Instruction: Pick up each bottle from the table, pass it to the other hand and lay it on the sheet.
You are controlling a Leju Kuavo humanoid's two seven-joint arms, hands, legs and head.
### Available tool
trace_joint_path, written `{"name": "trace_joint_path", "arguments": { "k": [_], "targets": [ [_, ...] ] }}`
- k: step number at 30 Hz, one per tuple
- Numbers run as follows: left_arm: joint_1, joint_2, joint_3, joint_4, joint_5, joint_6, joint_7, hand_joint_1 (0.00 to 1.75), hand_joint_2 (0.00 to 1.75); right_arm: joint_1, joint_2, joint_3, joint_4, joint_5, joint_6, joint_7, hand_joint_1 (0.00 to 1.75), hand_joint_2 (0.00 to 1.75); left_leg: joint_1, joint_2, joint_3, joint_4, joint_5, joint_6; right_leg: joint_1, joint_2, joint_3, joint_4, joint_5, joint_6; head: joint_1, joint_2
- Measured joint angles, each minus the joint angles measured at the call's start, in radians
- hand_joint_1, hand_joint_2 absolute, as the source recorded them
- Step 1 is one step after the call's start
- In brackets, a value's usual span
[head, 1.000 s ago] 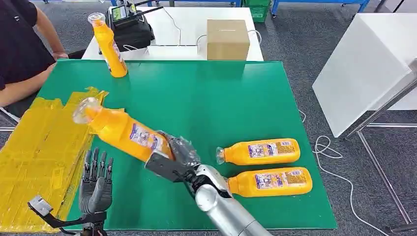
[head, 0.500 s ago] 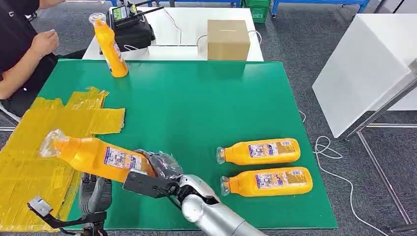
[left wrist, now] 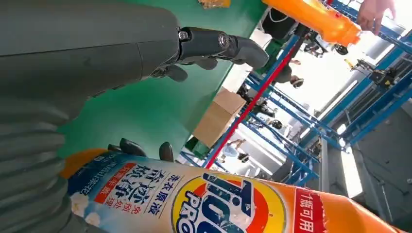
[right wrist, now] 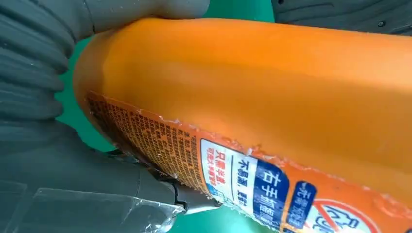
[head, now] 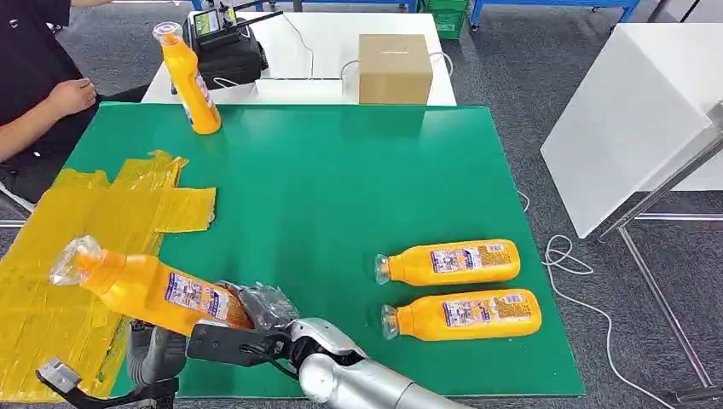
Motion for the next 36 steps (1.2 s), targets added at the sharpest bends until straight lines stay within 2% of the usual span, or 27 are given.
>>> {"name": "trace_joint_path", "arguments": {
  "k": [14,28,33,36],
  "targets": [
    [0.018,0.004,0.0,0.012,-0.003,0.003,-0.018,0.0,1.75,-0.008,0.0,0.07,0.009,-0.002,0.004,0.017,1.75,1.75,0.0,0.001,0.0,0.0,0.0,0.0,-0.001,0.0,-0.001,0.0,0.0,0.0,-0.001,0.0],
    [0.024,0.013,-0.016,0.002,-0.089,0.017,-0.067,0.0,1.75,-0.009,-0.003,0.075,0.022,-0.012,-0.011,0.005,1.75,1.75,0.0,0.001,0.0,0.0,0.0,0.0,-0.001,0.0,-0.001,0.0,0.0,0.0,-0.001,0.0],
    [0.001,0.017,-0.053,-0.003,-0.11,0.027,-0.074,0.0,1.75,-0.014,-0.005,0.038,0.052,-0.042,-0.132,-0.094,1.75,1.75,0.0,-0.001,0.0,0.0,0.0,0.0,-0.001,0.0,0.001,0.0,0.0,0.001,-0.001,0.0],
    [-0.006,0.017,-0.071,-0.017,-0.124,0.037,-0.069,0.0,1.75,-0.014,-0.02,-0.048,0.06,-0.024,-0.254,-0.162,1.75,1.75,0.0,-0.001,0.0,0.0,0.0,0.0,-0.001,0.0,0.001,0.0,0.001,0.001,0.0,0.0]
  ]
}}
